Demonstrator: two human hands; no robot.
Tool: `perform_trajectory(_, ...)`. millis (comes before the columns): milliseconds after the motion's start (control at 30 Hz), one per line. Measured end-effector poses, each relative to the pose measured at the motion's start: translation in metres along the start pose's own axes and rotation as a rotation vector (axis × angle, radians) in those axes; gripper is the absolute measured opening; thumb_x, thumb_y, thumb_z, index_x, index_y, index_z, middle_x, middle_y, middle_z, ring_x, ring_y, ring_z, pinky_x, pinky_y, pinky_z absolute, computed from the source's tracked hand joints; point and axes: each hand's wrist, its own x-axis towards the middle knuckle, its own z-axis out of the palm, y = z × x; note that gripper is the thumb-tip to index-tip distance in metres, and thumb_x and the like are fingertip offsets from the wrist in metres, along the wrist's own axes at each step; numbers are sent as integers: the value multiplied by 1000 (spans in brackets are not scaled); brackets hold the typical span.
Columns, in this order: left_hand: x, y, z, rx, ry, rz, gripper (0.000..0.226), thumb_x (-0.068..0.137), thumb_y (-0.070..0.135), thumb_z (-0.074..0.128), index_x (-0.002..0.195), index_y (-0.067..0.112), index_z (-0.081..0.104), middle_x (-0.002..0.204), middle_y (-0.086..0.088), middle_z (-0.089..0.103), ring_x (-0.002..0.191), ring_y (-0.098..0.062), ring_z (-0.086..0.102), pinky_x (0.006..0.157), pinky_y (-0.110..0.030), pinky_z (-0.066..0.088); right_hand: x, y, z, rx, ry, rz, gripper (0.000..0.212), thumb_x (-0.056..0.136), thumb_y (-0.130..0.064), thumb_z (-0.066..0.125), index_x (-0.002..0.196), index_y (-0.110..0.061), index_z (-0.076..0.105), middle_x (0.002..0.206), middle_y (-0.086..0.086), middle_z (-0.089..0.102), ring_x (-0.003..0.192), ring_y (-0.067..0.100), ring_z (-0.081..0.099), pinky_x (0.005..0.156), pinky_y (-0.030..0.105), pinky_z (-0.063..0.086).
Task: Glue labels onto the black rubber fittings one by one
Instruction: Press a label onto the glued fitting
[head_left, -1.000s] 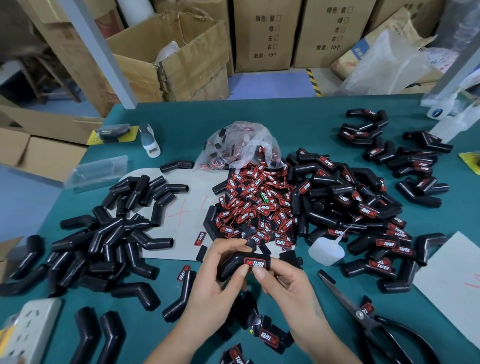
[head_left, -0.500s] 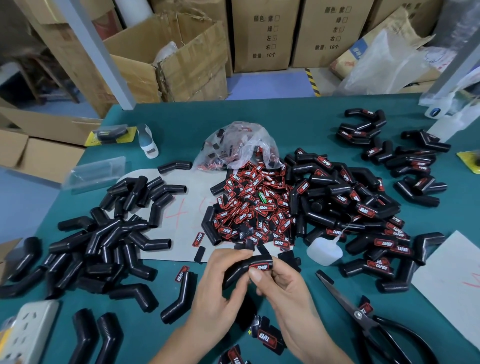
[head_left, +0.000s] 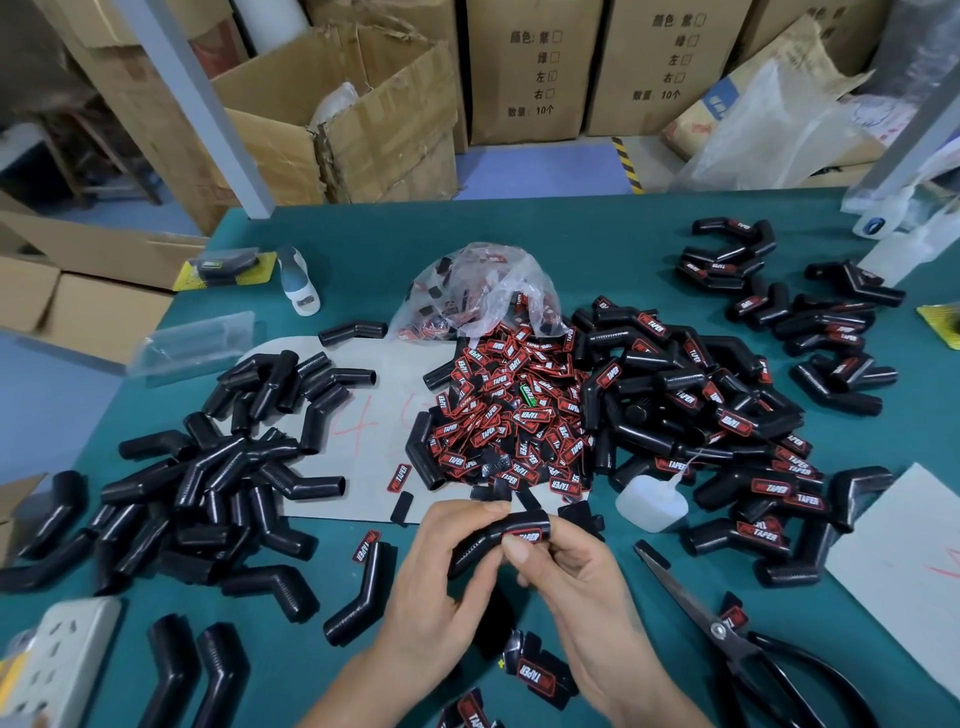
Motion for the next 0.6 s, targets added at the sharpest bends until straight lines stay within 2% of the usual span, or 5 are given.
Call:
perform_trajectory(133, 0, 0, -1, -14, 3, -11, 53, 97, 9, 64, 142, 35, 53, 132, 10, 63, 122, -15, 63, 105, -24, 46, 1, 0, -2, -12, -18, -16, 24, 94, -29, 77, 115, -18, 80, 106, 1, 79, 92, 0, 70, 83, 15, 54)
perform_trajectory(333, 0, 1, -1, -108, 21, -82, 56, 96, 12, 65, 139, 45, 53, 128, 13, 64, 119, -18, 66, 103, -28, 51, 3, 0, -1, -16, 2, -13, 30, 87, -36, 84, 111, -18, 81, 100, -1, 80, 86, -1, 69, 81, 14, 53)
perform_trajectory(433, 1, 1, -1, -105, 16, -91, 55, 96, 12, 66, 139, 45, 53, 127, 13, 64, 119, -17, 65, 104, -26, 50, 3, -1, -1, -47, 11, -18, 24, 87, -32, 82, 108, -19, 82, 97, -3, 80, 84, -2, 69, 80, 14, 53)
perform_trajectory(600, 2, 4, -1, -85, 8, -85, 56, 95, 11, 66, 139, 43, 53, 127, 12, 64, 119, -16, 66, 103, -25, 49, 3, -4, -1, -86, -16, -8, 37, 85, -39, 85, 113, -17, 80, 105, 3, 80, 93, 4, 72, 86, 19, 55)
